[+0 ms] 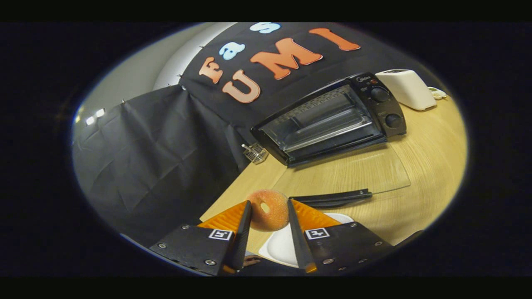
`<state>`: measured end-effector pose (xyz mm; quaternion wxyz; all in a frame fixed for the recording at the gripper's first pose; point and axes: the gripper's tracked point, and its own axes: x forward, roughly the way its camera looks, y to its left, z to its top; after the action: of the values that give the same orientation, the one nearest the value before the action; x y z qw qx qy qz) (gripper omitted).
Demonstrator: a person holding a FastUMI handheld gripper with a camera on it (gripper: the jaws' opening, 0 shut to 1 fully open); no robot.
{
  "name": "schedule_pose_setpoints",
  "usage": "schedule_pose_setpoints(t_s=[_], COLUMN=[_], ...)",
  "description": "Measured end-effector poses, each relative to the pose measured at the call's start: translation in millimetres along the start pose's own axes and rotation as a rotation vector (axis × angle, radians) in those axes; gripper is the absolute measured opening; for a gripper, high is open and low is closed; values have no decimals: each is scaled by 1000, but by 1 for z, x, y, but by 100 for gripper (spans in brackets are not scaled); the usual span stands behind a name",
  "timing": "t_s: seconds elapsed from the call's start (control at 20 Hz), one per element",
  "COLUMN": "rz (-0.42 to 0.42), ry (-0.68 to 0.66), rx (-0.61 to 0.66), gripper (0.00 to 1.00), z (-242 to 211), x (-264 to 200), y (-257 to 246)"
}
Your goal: Open the toaster oven, put the food inside, and close the toaster oven door.
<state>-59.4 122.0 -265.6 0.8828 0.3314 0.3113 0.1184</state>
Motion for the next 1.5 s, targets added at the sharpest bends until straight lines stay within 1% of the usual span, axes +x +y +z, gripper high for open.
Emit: schedule_pose_setpoints(t_s=[0.25,0.4,0.5,0.65,0.7,0.9,1.1,1.2,1.35,1.4,1.5], rz=[30,36,6,-47,-77,-178,-217,-266,-289,-304,-306], ry=[-65,-120,-152,-194,-205,-241,-271,-280,-302,-310,-309], rx=[113,233,291,334,345,337,318,304,310,301,261], gripper=[49,49,49,49,49,49,49,49,49,49,49], z=[38,64,82,104,110,130,142,142,150,153,155], x=[30,48,60,77,82,100,116,123,133,135,141], y=[8,3,-11,-29,-36,-61,-72,-87,-97,-101,-104])
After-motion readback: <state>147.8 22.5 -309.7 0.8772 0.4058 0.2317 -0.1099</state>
